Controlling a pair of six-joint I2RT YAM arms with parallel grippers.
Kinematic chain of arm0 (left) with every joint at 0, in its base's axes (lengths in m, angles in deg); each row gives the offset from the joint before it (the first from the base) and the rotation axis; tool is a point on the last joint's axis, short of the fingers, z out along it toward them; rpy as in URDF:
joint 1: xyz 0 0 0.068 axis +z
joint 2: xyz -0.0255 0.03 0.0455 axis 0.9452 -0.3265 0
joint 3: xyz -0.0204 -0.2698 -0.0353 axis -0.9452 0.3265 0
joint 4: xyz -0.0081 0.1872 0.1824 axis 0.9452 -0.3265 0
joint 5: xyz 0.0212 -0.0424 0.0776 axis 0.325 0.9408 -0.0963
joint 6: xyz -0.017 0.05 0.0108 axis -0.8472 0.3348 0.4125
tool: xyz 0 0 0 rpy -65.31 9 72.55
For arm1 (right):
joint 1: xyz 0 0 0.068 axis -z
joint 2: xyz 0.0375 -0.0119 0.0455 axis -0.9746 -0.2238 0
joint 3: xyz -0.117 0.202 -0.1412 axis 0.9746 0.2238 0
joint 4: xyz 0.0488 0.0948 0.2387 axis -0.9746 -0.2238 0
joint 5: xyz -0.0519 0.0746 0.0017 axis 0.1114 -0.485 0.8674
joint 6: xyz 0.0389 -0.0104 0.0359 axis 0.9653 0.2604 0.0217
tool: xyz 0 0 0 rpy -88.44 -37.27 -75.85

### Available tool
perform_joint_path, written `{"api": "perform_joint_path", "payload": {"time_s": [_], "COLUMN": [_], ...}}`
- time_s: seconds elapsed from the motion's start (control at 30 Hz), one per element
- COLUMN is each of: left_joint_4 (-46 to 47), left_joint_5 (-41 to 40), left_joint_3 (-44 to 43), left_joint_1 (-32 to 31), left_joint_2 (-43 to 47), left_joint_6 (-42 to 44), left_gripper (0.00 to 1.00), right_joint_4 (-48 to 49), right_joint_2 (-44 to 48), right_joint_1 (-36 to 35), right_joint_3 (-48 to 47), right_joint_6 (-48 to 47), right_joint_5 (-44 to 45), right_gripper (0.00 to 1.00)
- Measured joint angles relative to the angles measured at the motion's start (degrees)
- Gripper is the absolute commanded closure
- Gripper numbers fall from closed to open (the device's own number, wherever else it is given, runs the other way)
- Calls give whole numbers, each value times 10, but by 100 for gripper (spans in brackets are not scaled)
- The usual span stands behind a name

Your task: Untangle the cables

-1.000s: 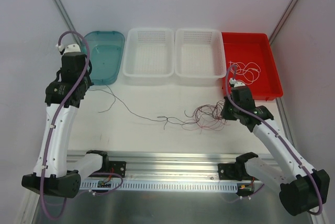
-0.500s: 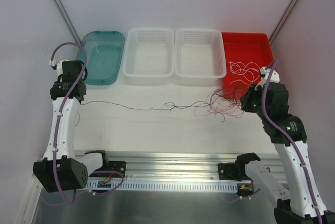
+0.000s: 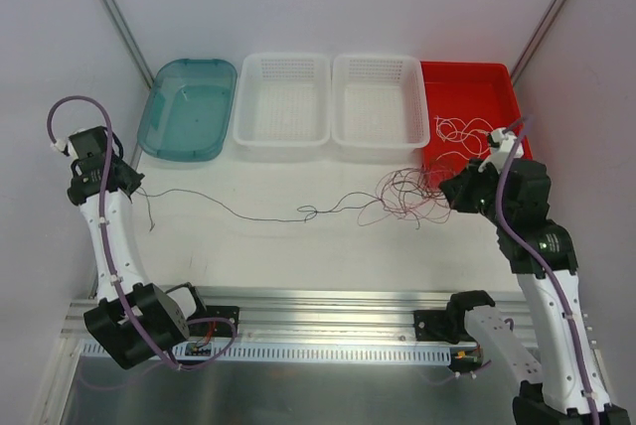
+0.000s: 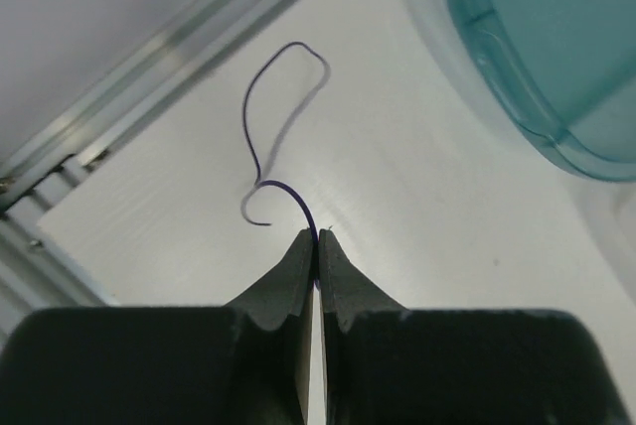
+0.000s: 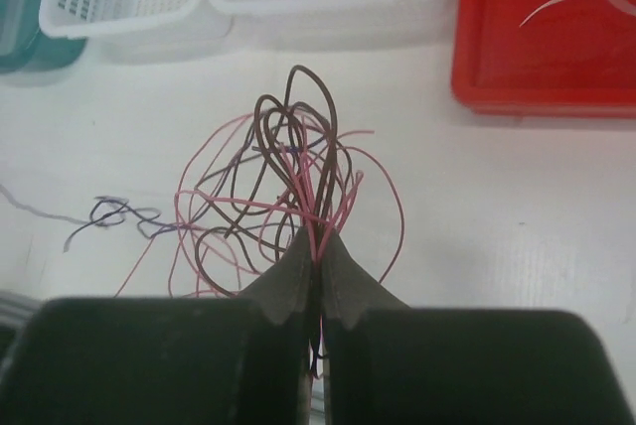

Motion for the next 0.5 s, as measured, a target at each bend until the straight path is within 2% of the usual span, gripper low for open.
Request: {"api": "perform_joint_path", "payload": {"time_s": [0.13,0.17,0.2,0.3,0.33,0.4,0.43,0.47,0.5], "left_joint_4": [28,35,39,54,56,56,57,57,57], "left_joint_5": [107,122,137,162,164,165,164,162,159], "left_joint_3": [13,20,28,57,65,82,89,94,99], "left_joint_1": [-6,-14,-23,-64,-75,-101,-116,-130,-145], "left_joint_2": [6,9,11,14,14,14,15,16,19], "left_joint_6": [-4,-3,-3,7,9,15,17,20,23], "left_gripper": [100,100,99,89,81,69,63,47,39], "right_joint_4": [57,68,74,80,80,79,78,77,75], "right_joint_2": [-34,-47,-63,-111,-124,-136,-136,-134,-132], "right_joint_1": [-7,-15,-26,-66,-79,-94,-98,-105,-111], "right_joint_3": [84,105,123,151,154,155,154,154,154], "right_joint_6": [27,33,36,43,42,39,35,29,24], "right_joint_5": [-62,-67,-70,-65,-61,-47,-40,-30,-23], "right_gripper": [99,96,93,69,54,40,30,25,23]}}
